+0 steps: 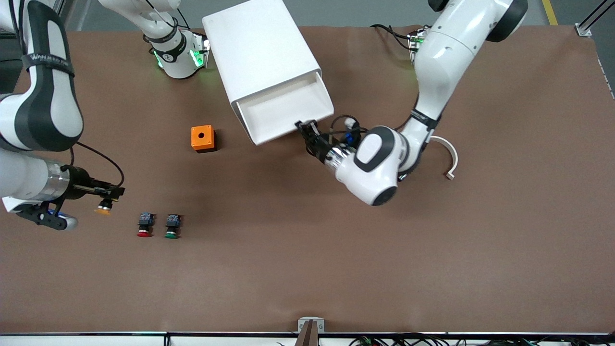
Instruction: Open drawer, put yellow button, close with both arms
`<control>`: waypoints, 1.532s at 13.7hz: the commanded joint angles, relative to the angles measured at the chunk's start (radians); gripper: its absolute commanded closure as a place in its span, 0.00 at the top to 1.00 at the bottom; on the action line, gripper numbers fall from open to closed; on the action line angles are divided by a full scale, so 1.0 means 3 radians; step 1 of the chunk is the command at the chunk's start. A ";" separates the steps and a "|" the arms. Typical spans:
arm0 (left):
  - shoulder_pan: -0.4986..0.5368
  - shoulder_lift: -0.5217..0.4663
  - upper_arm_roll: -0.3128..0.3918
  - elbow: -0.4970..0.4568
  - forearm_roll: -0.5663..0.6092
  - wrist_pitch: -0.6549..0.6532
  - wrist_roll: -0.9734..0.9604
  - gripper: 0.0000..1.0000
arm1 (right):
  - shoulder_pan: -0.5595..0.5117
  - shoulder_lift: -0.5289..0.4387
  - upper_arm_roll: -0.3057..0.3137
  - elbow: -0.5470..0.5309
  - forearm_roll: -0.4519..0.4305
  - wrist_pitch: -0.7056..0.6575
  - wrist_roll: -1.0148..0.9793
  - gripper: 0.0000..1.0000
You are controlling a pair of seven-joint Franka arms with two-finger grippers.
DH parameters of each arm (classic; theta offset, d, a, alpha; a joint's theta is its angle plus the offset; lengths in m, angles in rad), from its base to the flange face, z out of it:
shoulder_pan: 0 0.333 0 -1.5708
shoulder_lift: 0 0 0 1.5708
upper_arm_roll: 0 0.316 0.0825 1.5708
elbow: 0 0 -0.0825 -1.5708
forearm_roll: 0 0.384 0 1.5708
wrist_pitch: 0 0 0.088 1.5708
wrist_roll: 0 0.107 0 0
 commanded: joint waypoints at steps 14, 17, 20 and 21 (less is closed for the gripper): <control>0.0407 -0.0105 0.0468 0.0224 0.0008 0.0238 0.0733 0.99 | 0.1542 -0.0283 -0.0016 -0.0173 0.0593 0.0075 0.3725 0.00; 0.0392 -0.0202 0.0729 0.0219 0.0155 0.0217 0.1121 0.99 | 0.1823 -0.0278 -0.0021 -0.0332 0.0614 0.0449 0.4196 0.01; 0.0397 -0.0411 0.0709 0.0209 0.0855 0.0197 0.1628 1.00 | 0.2043 -0.0243 -0.0016 -0.0418 0.0614 0.0857 0.4635 0.01; 0.0392 -0.0412 0.0709 0.0209 0.1014 0.0181 0.1745 0.99 | 0.2120 -0.0217 -0.0016 -0.0464 0.0614 0.1021 0.4779 0.01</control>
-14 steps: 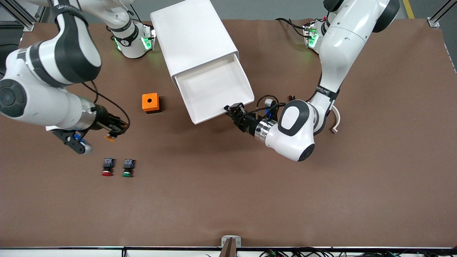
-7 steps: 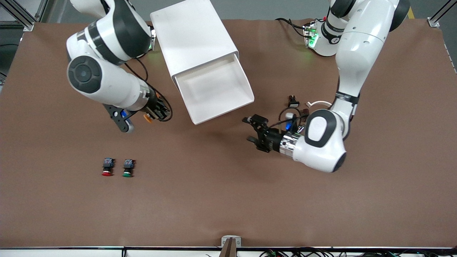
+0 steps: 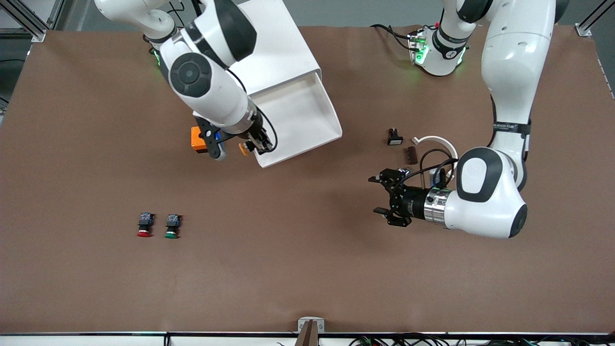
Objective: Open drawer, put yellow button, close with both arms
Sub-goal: 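Lift and carry the yellow button into the open drawer with the right gripper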
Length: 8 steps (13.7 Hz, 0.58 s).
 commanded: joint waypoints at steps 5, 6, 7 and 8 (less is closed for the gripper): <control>-0.0017 -0.0177 0.0154 -0.0057 0.0478 -0.0039 0.0891 1.00 | 0.0443 0.0063 -0.0045 -0.0401 0.0062 0.0845 0.0661 0.01; -0.0007 -0.0249 0.0185 -0.0057 0.0544 -0.0044 0.1090 1.00 | 0.0458 0.0073 -0.0045 -0.0402 0.0062 0.0866 0.0692 0.02; -0.0007 -0.0305 0.0165 -0.0062 0.0656 -0.0094 0.1461 1.00 | 0.0474 0.0099 -0.0045 -0.0402 0.0062 0.0892 0.0732 0.03; -0.0012 -0.0356 0.0170 -0.0062 0.0738 -0.0201 0.1723 1.00 | 0.0494 0.0119 -0.0045 -0.0407 0.0062 0.0917 0.0738 0.05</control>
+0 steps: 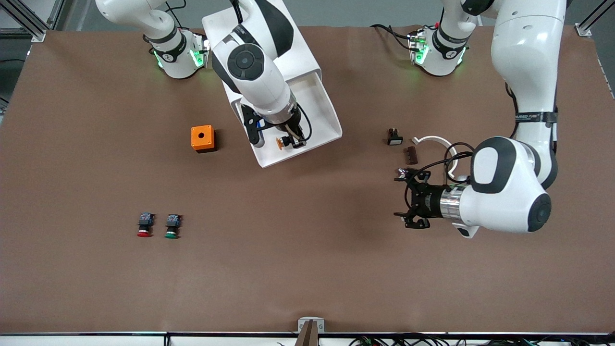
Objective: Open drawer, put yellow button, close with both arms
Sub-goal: 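Lift and carry the yellow button into the open drawer with the right gripper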
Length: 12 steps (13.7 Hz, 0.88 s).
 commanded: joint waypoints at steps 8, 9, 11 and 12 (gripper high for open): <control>-0.0113 -0.0131 0.0001 -0.0076 0.0478 -0.0148 0.1470 1.00 | -0.0012 -0.0030 -0.0067 0.0061 0.0015 0.0013 0.0048 1.00; -0.0118 -0.0126 -0.0004 -0.0076 0.0483 -0.0147 0.1607 1.00 | -0.0068 -0.0055 -0.0073 0.0076 0.0015 0.0008 -0.0069 1.00; -0.0214 -0.0101 -0.0004 -0.0071 0.0488 -0.0137 0.1985 1.00 | -0.0221 -0.0081 -0.0073 0.0239 0.0020 -0.0221 -0.0350 1.00; -0.0255 -0.0100 0.0001 -0.0071 0.0488 -0.0137 0.2134 1.00 | -0.0328 -0.0076 -0.0073 0.0361 0.0015 -0.0425 -0.0533 1.00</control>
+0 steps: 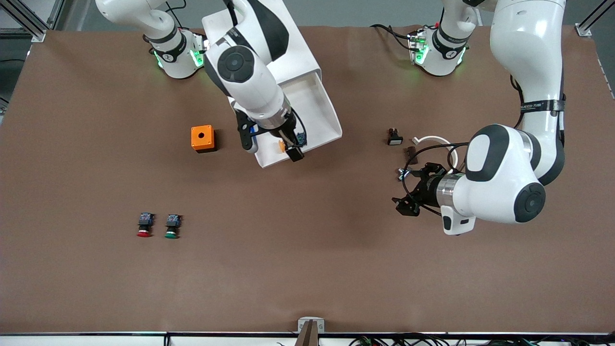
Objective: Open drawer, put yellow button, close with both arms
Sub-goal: 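Lift and carry the yellow button into the open drawer with the right gripper, then open the right gripper and withdraw while the left gripper releases the drawer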
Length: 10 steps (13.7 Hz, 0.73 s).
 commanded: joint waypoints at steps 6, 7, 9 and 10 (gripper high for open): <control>-0.0498 -0.0011 0.0003 -0.0016 0.0237 0.0366 0.0950 1.00 | -0.0824 -0.0150 0.0021 0.0526 0.0033 -0.1140 -0.1585 1.00; -0.0650 0.0015 0.0008 -0.0021 0.0410 0.0545 0.0956 1.00 | -0.0941 -0.0190 0.0021 0.0547 0.0033 -0.1298 -0.1927 1.00; -0.0841 0.0096 -0.0002 -0.0026 0.0825 0.0684 0.0915 1.00 | -0.1192 -0.0221 0.0021 0.0567 0.0038 -0.1519 -0.2378 1.00; -0.0851 0.0158 -0.0007 -0.0052 0.0836 0.0786 0.0965 1.00 | -0.1319 -0.0237 0.0016 0.0582 0.0028 -0.1586 -0.2507 1.00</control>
